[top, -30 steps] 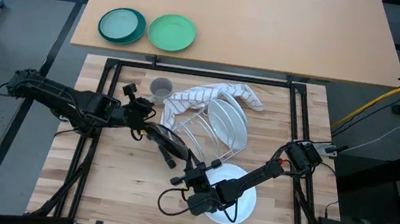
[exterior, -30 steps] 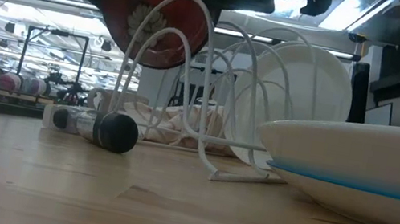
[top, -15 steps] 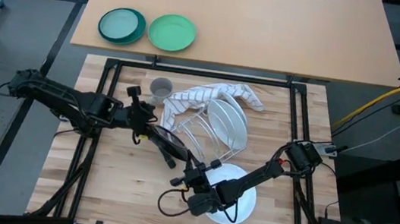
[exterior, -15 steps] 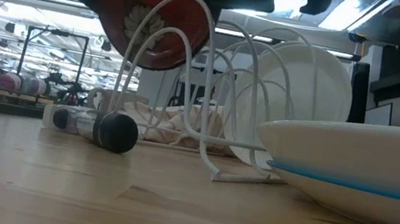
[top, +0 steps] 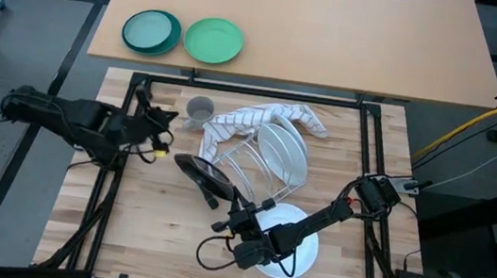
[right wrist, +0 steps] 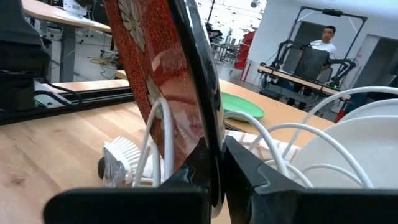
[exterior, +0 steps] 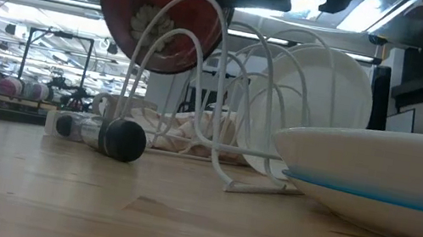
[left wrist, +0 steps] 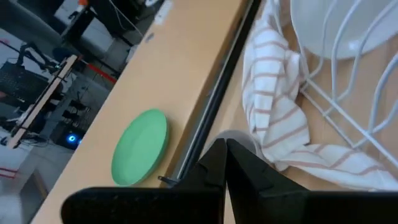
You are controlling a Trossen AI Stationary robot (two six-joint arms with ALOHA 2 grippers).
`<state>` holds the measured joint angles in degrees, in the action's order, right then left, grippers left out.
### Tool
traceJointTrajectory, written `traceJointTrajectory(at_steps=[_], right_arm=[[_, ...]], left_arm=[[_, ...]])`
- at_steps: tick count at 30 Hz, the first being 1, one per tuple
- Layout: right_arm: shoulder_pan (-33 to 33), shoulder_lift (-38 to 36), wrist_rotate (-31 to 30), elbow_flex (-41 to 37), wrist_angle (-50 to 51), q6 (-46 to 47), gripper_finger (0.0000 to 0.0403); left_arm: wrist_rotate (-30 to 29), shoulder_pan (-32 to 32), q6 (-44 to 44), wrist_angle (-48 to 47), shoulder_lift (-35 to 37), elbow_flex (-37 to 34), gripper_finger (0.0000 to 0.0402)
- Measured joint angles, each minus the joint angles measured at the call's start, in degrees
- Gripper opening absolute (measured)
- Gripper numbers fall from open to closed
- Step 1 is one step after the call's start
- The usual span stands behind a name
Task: Sort dishes
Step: Put the red patterned plate in the dish rack
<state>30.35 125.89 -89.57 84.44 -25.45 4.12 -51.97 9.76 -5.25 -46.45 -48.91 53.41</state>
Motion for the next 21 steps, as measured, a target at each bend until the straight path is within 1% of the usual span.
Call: traceJointTrajectory(at_steps=[2, 4, 6, 8, 10, 12, 15, 17, 19, 21], right_arm=[[0.00, 0.00, -0.22, 0.00, -0.02, 0.04, 0.0020], [0.00, 0.00, -0.20, 0.00, -0.02, 0.02, 0.0020], [0.00, 0.00, -0.21, 0.00, -0.02, 0.05, 0.0020], [-0.02, -0.01, -0.28, 0.00, -0.04, 0.05, 0.0020], [-0.06, 0.00, -0.28, 0.00, -0.04, 0.07, 0.0020], [-0.11, 0.00, -0.28, 0.00, -0.04, 0.05, 0.0020], [-0.11, 0.00, -0.33, 0.00, -0.07, 0.07, 0.0020], [-0.11, 0.00, -0.34, 0.00, -0.07, 0.06, 0.0020], [-0.11, 0.00, -0.35, 0.00, -0.07, 0.07, 0.0020], [-0.11, 0.00, -0.36, 0.00, -0.11, 0.07, 0.0020]], left_arm=[[0.49, 0.00, -0.34, -0.37, 2.77, 0.06, 0.0000], [2.47, 0.00, -0.38, -1.79, 5.42, 0.09, 0.0006], [6.09, 0.00, 0.54, -3.35, 7.93, 0.07, 0.0020], [10.36, 0.00, 3.25, -4.78, 10.04, 0.07, 0.0043], [15.46, 0.00, 5.68, -6.37, 11.89, 0.09, 0.0071], [21.81, 0.00, 7.49, -8.30, 13.44, 0.09, 0.0101], [32.98, 0.00, 8.10, -11.66, 14.69, 0.07, 0.0140], [37.89, 0.02, 8.13, -13.34, 14.82, 0.05, 0.0158], [39.63, 0.02, 8.15, -13.21, 14.84, -0.51, 0.0172], [39.78, 0.02, 7.80, -11.87, 14.64, -1.69, 0.0180]])
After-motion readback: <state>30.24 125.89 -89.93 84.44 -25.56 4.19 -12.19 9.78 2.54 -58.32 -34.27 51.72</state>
